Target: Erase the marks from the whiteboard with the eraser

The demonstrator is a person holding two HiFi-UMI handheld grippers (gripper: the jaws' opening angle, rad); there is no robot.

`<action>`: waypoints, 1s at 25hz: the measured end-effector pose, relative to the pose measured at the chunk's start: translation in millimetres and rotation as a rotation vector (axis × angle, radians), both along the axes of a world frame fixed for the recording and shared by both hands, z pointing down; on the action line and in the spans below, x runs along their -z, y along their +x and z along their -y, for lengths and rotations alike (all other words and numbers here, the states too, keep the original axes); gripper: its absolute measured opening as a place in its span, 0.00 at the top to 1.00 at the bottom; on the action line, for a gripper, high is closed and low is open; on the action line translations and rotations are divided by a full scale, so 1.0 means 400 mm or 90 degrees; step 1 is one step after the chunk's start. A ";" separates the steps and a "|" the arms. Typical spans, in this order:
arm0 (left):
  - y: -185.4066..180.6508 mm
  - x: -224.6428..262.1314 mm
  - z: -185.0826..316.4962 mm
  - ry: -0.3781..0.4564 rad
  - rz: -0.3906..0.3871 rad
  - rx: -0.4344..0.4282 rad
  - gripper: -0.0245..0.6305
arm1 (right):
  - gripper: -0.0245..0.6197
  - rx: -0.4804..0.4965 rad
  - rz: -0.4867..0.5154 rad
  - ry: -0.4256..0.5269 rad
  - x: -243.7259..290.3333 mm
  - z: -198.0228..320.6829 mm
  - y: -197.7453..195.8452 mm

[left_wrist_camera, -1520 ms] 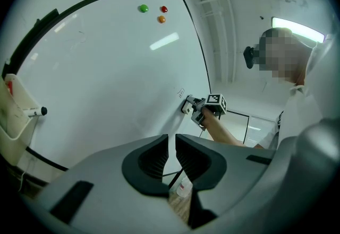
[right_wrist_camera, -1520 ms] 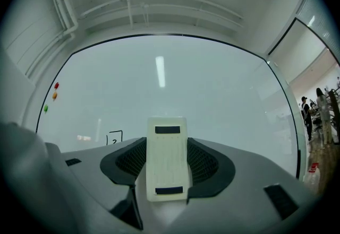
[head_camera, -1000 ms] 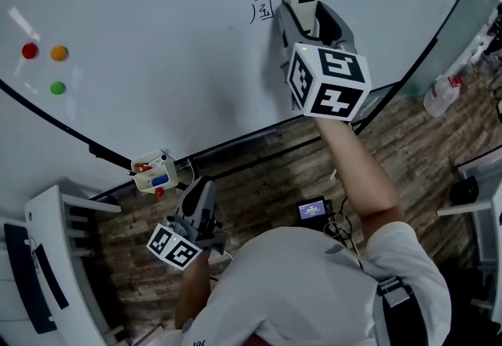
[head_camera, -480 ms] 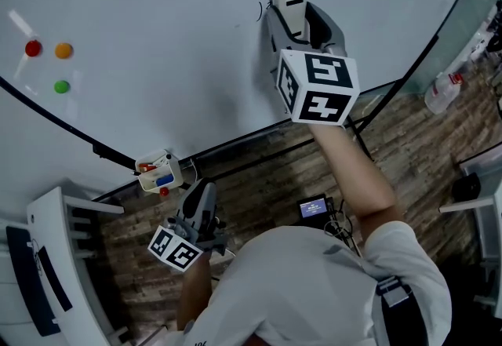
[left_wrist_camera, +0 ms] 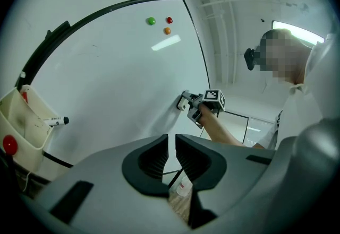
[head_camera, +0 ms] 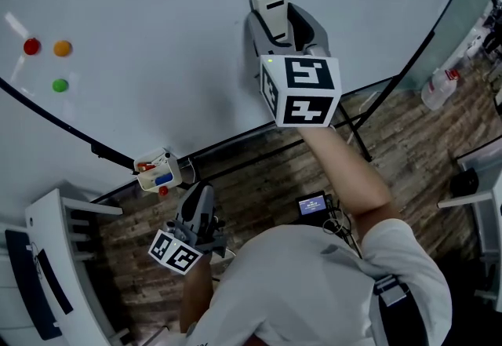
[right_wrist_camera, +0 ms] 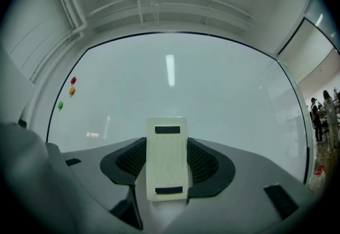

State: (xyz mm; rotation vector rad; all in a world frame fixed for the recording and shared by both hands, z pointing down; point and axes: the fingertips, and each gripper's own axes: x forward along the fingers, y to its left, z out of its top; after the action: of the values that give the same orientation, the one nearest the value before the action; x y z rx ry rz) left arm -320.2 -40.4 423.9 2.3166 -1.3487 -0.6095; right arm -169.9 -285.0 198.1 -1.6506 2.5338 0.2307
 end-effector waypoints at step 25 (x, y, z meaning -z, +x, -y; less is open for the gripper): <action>-0.024 -0.008 -0.105 -0.011 -0.012 0.031 0.91 | 0.57 0.242 -0.049 -0.067 -0.085 -0.144 -0.275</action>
State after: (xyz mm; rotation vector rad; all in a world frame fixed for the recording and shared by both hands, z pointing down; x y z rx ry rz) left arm -329.8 1.4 426.9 2.2654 -1.4003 -0.6302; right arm -279.9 -227.5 232.0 -1.1715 2.8959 0.1292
